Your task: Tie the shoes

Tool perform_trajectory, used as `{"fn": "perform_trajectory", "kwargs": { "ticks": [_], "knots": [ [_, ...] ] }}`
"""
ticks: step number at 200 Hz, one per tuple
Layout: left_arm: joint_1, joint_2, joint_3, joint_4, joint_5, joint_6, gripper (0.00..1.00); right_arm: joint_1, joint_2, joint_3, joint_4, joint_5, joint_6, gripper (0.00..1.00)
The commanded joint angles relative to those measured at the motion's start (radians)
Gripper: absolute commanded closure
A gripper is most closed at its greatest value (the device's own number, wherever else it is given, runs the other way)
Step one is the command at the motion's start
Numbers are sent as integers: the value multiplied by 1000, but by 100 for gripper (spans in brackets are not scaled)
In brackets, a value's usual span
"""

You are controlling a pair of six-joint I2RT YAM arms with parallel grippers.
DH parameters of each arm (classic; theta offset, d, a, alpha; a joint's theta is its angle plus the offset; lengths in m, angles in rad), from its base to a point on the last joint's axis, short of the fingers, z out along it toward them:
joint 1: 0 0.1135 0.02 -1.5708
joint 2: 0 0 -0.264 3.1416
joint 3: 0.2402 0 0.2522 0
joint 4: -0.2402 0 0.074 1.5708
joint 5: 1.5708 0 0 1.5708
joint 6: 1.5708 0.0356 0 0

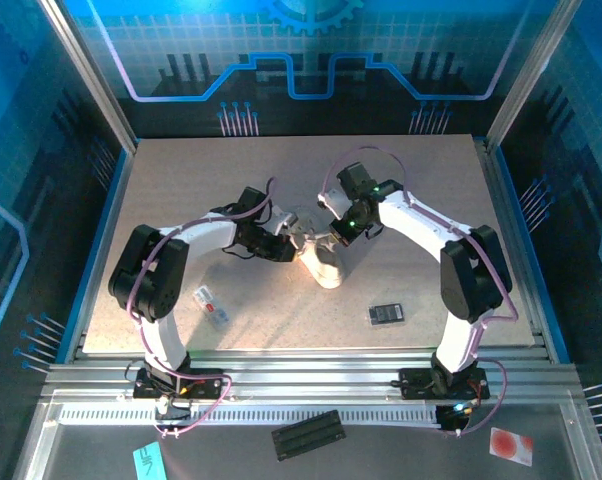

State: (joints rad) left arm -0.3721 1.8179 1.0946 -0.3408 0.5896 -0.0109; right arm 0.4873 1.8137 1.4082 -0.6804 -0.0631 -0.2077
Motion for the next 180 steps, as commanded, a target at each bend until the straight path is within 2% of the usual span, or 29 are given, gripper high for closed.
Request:
{"fn": "perform_trajectory", "kwargs": {
  "ticks": [1, 52, 65, 81, 94, 113, 139, 180],
  "knots": [
    [-8, -25, -4, 13, -14, -21, 100, -13, -28, 34, 26, 28, -98, 97],
    [-14, -30, -16, 32, -19, -36, 100, 0, -45, 53, 51, 55, -219, 92],
    [-17, -31, -18, 33, -23, -38, 100, -1, -48, 43, 54, 38, -228, 84],
    [-18, -36, -22, 40, -25, -41, 100, -8, -59, 11, 64, -5, -200, 66],
    [-19, -41, -29, 52, -26, -41, 100, -25, -77, -23, 81, -62, -150, 58],
    [-20, -44, -38, 68, -20, -43, 100, -71, -112, -66, 103, -154, -49, 53],
    [-29, -49, -50, 90, -23, -46, 100, -122, -132, -91, 168, -329, 150, 52],
    [-39, -55, -59, 120, -33, -56, 100, -107, -3, 5, 248, -461, 411, 52]
  ]
}}
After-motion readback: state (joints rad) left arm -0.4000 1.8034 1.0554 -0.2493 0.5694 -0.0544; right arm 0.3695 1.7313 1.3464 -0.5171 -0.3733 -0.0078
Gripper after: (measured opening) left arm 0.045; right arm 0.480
